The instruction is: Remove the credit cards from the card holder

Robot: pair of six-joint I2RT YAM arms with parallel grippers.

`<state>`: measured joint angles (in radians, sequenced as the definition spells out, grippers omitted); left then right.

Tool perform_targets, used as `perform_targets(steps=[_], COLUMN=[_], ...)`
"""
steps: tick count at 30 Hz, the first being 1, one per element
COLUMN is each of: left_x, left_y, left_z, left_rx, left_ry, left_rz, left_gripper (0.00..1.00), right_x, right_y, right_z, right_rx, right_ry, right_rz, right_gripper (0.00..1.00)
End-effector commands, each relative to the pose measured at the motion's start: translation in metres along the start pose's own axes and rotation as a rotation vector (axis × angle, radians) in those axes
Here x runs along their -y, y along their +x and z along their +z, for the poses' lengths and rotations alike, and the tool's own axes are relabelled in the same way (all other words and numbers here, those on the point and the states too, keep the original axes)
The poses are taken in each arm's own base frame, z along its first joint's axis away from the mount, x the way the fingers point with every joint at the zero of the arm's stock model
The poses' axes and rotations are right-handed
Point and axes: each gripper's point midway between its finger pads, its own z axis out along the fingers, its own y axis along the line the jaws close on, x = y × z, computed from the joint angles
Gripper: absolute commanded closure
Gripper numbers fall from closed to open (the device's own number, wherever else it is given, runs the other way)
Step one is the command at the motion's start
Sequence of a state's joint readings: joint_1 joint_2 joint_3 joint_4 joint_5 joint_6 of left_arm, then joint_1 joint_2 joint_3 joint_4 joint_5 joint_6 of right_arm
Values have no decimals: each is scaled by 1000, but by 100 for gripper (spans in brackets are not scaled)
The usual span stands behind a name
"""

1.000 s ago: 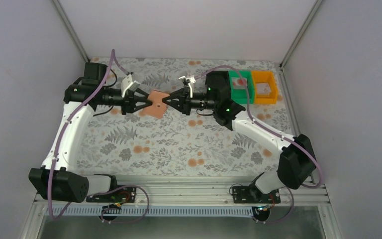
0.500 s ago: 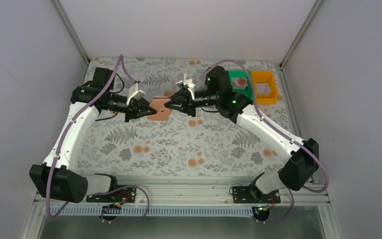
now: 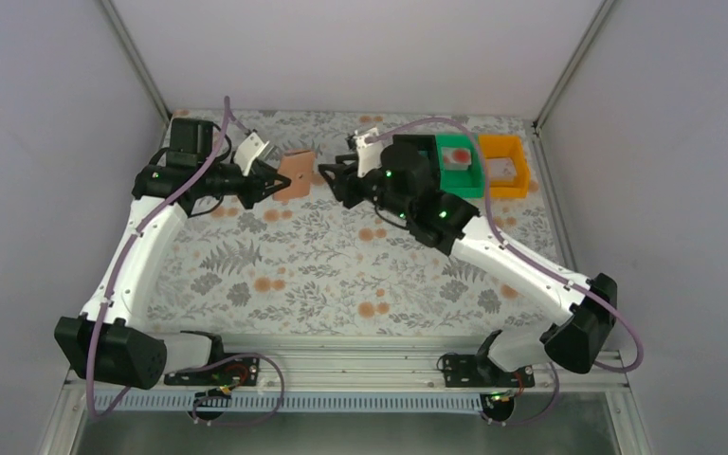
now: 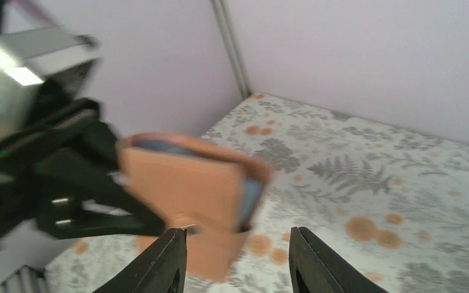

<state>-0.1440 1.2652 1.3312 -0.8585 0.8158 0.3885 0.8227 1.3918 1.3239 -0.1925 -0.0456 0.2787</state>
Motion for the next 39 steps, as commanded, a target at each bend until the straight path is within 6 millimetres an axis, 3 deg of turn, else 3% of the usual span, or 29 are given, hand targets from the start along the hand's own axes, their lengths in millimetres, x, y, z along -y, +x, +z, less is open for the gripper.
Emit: perform_targets(steps=[1, 4, 7, 20, 22, 32, 39], left_x=[-14, -15, -13, -1, -2, -6, -2], left_y=[-20, -18, -19, -21, -22, -20, -22], left_z=[-2, 0, 1, 1, 1, 1, 0], left_rx=[40, 35, 36, 47, 50, 51, 59], left_ry=[-86, -91, -87, -41, -45, -67, -57], left_rz=[-49, -56, -57, -33, -30, -35, -25], left_gripper=[98, 98, 98, 98, 98, 98, 98], right_x=[-29, -51, -56, -21, -18, -20, -5], right_y=[-11, -5, -4, 19, 31, 53, 60], right_z=[2, 17, 34, 74, 82, 90, 91], right_rx=[99, 73, 49, -8, -39, -107, -113], right_ry=[50, -37, -40, 168, 179, 165, 241], right_rz=[81, 91, 95, 77, 74, 81, 58], right_gripper=[55, 56, 57, 74, 74, 68, 95])
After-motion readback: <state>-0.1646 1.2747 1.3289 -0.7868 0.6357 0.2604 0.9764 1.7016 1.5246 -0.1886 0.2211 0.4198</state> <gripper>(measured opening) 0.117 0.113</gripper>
